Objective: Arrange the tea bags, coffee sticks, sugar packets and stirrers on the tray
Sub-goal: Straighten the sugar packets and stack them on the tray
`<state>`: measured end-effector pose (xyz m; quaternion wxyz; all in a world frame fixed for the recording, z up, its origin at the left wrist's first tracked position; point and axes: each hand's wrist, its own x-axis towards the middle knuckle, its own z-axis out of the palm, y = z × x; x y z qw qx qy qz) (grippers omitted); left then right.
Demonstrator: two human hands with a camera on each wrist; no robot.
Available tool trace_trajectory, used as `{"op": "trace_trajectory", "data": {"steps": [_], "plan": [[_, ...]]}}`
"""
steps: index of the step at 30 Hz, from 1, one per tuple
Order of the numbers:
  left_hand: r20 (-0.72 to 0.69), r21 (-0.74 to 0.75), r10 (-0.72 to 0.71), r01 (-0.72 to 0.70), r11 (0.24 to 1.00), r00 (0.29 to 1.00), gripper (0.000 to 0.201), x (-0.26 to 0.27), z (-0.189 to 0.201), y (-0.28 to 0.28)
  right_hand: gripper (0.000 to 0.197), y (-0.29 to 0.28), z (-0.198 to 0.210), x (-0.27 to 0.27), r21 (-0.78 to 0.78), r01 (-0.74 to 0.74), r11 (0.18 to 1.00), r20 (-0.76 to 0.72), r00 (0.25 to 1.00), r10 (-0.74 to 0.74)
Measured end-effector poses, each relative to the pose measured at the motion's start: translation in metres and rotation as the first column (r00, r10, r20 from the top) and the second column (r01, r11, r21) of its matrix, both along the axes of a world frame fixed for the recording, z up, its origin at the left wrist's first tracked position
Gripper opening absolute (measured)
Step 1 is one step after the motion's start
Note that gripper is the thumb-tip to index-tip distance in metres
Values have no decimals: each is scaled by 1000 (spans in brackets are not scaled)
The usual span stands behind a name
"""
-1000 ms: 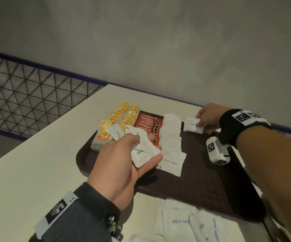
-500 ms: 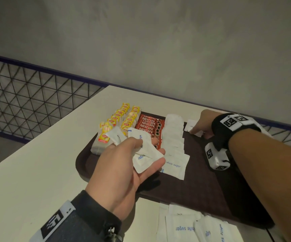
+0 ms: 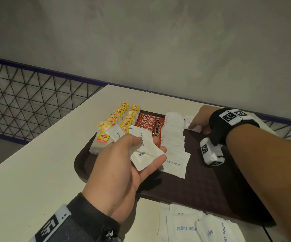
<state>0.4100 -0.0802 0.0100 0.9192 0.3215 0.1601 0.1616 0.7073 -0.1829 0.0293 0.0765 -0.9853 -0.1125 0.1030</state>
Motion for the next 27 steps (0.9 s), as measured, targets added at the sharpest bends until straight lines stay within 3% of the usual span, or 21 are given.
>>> {"op": "trace_trajectory", "data": {"steps": [7, 9, 12, 16, 19, 22, 24, 27], "plan": [[21, 170, -21, 18, 985, 1000, 31, 0, -6, 1, 23, -16, 4, -6, 216, 94, 972, -75, 994, -80], [21, 199, -46, 41, 979, 999, 32, 0, -5, 3, 34, -26, 17, -19, 351, 104, 931, -84, 993, -80], [19, 238, -74, 67, 969, 997, 36, -4, 0, 2, 41, -42, 44, -68, 695, 151, 703, -172, 984, -41], [5, 330, -101, 94, 939, 995, 38, -8, 3, -8, 37, -70, 63, -168, 886, 227, 405, -339, 912, 231], [-46, 392, -136, 143, 909, 990, 37, -11, 1, -17, 51, -89, 48, -216, 885, 247, 395, -385, 865, 321], [-84, 456, -236, 248, 855, 968, 40, -14, -2, -29, 33, -96, 22, -238, 881, 259, 396, -392, 868, 304], [-91, 442, -289, 299, 846, 953, 39, -16, -3, -34, 25, -99, 6, -242, 899, 304, 315, -390, 883, 262], [-62, 310, -371, 371, 875, 927, 39, -17, -1, -34, 25, -101, -8, -241, 911, 386, 146, -410, 885, 221]]}}
